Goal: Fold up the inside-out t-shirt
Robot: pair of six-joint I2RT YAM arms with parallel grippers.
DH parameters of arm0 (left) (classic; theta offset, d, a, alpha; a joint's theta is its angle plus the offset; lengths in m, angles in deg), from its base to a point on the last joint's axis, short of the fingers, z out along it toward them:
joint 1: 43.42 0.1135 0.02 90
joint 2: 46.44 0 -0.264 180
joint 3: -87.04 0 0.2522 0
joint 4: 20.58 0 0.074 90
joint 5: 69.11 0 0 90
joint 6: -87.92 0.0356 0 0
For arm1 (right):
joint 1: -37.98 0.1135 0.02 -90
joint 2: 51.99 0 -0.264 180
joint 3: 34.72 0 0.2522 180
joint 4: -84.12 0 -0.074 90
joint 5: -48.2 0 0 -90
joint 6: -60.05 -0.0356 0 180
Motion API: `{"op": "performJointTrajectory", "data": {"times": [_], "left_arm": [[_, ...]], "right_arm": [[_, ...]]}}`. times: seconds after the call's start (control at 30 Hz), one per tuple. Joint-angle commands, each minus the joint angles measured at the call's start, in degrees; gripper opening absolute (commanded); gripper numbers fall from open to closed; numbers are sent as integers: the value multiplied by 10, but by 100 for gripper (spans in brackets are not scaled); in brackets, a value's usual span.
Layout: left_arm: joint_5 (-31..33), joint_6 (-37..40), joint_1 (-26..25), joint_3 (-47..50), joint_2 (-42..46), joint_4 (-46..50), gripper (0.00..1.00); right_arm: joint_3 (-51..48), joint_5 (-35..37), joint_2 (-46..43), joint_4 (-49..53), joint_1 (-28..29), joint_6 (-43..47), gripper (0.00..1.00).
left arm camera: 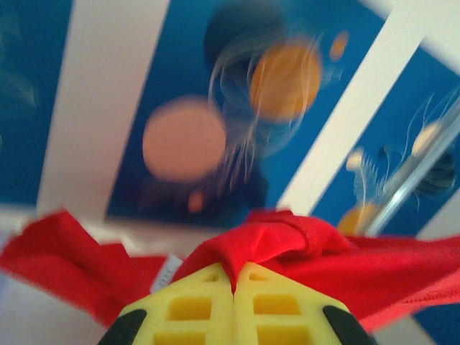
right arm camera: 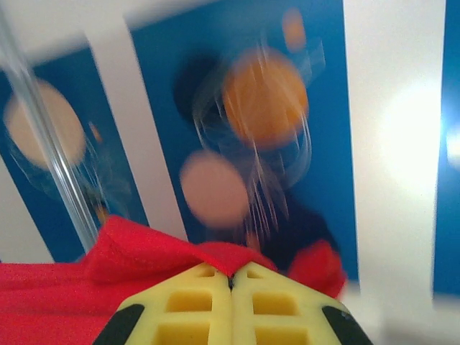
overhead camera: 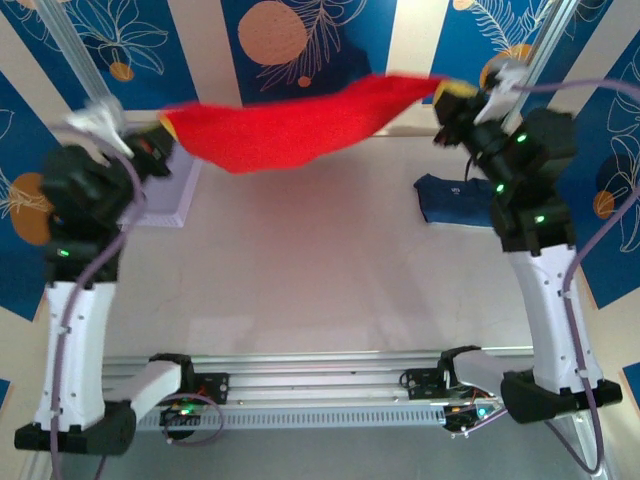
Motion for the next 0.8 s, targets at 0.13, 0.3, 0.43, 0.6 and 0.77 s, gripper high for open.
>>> {"op": "performJointTrajectory", "data": {"times": [0.13, 0.3, 0.43, 0.6, 0.77], "left_arm": [[-40, -98, -145, 424, 63, -66, 6], [18, -63, -208, 476, 12, -26, 47], [78, -5, -237, 436, 4, 3, 70], [111, 119, -359, 352, -118, -88, 71], [185, 253, -443, 150, -360, -43, 59]], "right_arm": [[-382, 115, -42, 43, -44, -97, 1], [-443, 79, 11, 49, -75, -101, 41], [-442, 50, 2, 72, -63, -91, 49], [-438, 15, -15, 68, -34, -102, 54], [-412, 14, 7, 71, -34, -96, 56]]}}
